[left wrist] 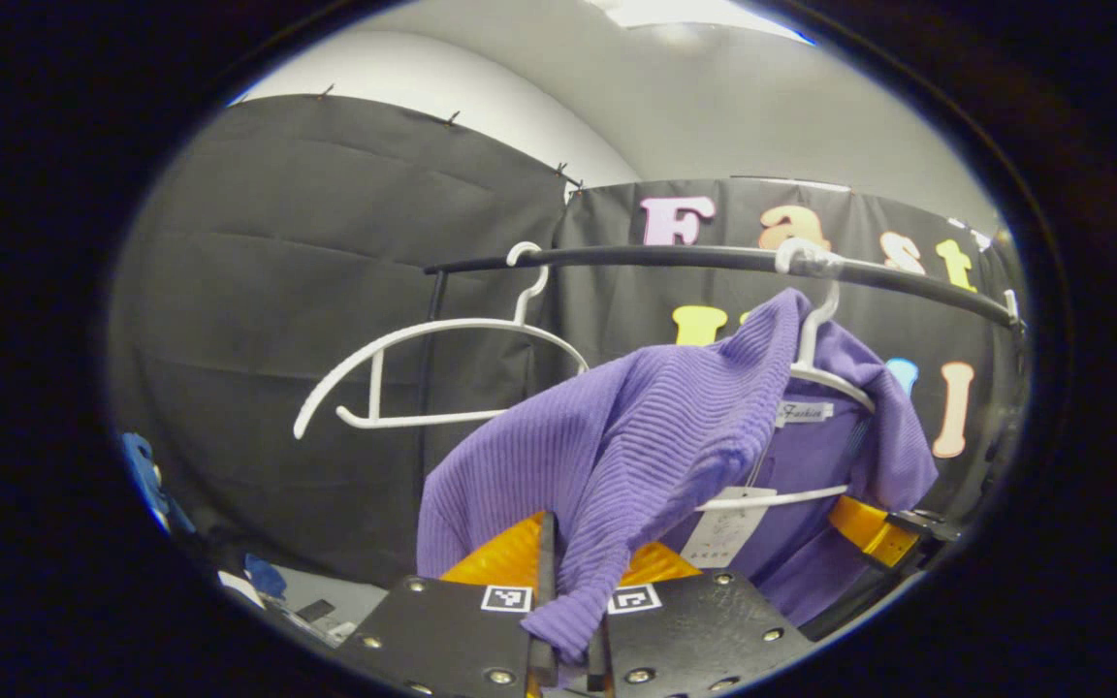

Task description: Grasp the clothes on the hanger with both hands and then place them into the laundry hamper below.

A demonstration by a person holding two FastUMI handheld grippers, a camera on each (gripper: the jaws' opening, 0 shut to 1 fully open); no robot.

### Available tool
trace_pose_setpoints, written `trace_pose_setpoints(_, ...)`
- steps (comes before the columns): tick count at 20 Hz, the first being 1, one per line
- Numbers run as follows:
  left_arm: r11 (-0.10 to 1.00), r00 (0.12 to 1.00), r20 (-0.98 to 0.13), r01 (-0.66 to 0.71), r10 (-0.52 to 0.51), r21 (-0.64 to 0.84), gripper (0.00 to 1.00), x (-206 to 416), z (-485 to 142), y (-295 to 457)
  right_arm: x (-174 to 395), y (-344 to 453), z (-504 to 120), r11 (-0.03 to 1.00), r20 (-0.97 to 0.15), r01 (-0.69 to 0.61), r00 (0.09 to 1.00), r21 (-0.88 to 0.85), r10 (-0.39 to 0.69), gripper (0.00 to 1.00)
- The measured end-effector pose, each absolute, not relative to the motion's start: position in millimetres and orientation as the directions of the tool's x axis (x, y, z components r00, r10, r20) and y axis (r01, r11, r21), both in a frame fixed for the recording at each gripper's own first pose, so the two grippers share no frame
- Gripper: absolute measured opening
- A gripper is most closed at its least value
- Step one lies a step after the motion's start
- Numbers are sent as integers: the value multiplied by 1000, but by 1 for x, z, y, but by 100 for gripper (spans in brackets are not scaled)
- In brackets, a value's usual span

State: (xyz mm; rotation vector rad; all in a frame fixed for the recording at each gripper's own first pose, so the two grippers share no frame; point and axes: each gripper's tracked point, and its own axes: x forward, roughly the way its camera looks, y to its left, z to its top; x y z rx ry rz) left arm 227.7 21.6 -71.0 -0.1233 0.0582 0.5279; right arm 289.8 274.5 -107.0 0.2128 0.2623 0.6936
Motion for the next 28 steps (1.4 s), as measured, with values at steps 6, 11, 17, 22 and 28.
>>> trace_pose_setpoints(6, 903, 913, -19, -406, 408, -139, 0, 223, -58, 8, 292, 269, -102, 702, -144, -644, 697, 306, 702, 3)
trace_pose_setpoints(11, 920, 926, 23, -371, 377, -125, 0, 202, -33, 2, 293, 248, -93, 718, -123, -649, 714, 252, 689, 1)
trace_pose_setpoints(17, 914, 915, 71, -389, 398, -118, 0, 184, -5, 7, 309, 225, -80, 744, -56, -631, 753, 219, 655, 1)
trace_pose_setpoints(22, 898, 892, 112, -426, 437, -113, 0, 176, 15, 25, 318, 218, -68, 774, 1, -609, 786, 172, 619, 1)
trace_pose_setpoints(28, 909, 897, 147, -406, 417, -96, 0, 182, 34, 48, 325, 217, -65, 793, 66, -594, 804, 136, 591, 1)
